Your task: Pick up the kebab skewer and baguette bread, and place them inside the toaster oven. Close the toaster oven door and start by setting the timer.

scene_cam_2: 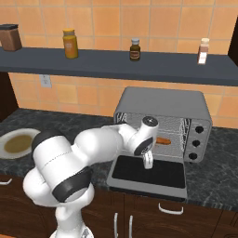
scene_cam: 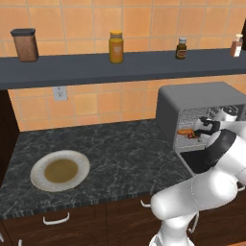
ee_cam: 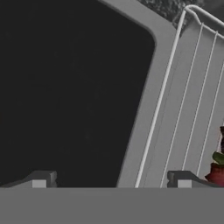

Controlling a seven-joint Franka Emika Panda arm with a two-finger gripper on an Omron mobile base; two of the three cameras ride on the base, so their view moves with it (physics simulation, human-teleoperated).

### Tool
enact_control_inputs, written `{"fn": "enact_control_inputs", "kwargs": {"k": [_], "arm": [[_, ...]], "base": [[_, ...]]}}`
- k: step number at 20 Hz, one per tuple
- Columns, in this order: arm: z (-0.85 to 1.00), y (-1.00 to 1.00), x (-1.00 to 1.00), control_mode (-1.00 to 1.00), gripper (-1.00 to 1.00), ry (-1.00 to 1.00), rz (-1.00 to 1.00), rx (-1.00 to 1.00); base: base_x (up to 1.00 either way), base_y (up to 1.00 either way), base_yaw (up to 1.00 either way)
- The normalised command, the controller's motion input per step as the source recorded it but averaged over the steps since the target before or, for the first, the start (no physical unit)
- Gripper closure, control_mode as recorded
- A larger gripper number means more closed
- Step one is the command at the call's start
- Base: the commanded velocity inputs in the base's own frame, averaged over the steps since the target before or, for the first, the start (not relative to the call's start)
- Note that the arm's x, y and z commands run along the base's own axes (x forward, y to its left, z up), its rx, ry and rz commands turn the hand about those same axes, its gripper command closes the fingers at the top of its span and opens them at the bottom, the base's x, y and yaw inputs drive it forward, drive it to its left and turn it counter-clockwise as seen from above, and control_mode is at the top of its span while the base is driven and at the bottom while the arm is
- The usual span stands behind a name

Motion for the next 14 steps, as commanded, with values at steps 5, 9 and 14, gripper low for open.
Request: {"fn": "enact_control_inputs", "kwargs": {"k": [5, 9, 14], "arm": [[0.09, -0.01, -0.18, -1.0, -1.0, -0.05, 0.0, 0.0], [0.19, 0.0, -0.39, -1.0, -1.0, 0.0, 0.0, 0.0], [0.21, -0.01, -0.6, -1.0, -1.0, 0.0, 0.0, 0.0]], "base": [[0.0, 0.0, 0.0], [0.0, 0.0, 0.0], [0.0, 0.0, 0.0]]}}
